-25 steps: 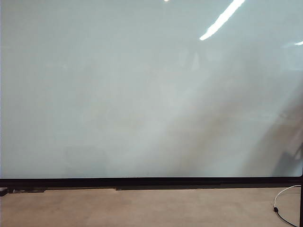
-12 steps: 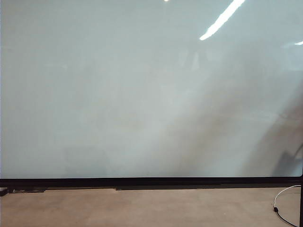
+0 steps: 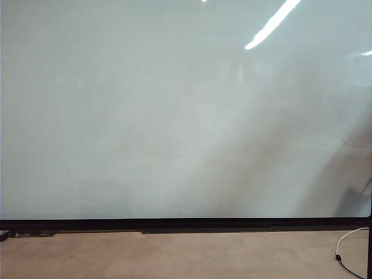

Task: Pick up the pen on the shelf to the right of the whiteboard and draw a check mark.

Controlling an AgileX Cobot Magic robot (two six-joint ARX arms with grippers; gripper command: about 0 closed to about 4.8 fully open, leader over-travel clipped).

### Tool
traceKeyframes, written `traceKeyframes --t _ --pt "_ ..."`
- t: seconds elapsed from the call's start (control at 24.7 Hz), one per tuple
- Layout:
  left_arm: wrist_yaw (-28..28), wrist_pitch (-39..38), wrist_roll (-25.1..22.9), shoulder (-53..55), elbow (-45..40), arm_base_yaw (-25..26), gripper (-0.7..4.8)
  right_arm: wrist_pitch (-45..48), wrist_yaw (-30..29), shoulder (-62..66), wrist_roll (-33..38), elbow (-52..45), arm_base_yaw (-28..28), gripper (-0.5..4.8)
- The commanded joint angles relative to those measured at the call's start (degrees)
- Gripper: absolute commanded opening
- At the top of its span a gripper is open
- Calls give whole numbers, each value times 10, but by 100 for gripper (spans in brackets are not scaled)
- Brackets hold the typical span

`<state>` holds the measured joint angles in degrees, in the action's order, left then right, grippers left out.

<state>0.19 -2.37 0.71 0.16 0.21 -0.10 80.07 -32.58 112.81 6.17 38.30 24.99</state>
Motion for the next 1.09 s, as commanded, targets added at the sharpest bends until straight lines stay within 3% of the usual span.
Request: traceKeyframes --t 0.04,0.69,0.89,0.97,1.09 --pt "0 7 -3 0 2 0 -4 9 -6 -4 3 0 0 -7" --pt "0 7 -3 0 2 0 -4 9 37 -29 13 -11 25 -7" --pt "0 7 -3 0 2 0 -5 9 153 -120 10 -86 11 -7" --pt "0 7 -3 0 2 0 -4 9 231 -178 9 -138 -12 -7" --pt "0 7 -3 0 2 0 -4 8 285 -243 9 -197 -43 -7"
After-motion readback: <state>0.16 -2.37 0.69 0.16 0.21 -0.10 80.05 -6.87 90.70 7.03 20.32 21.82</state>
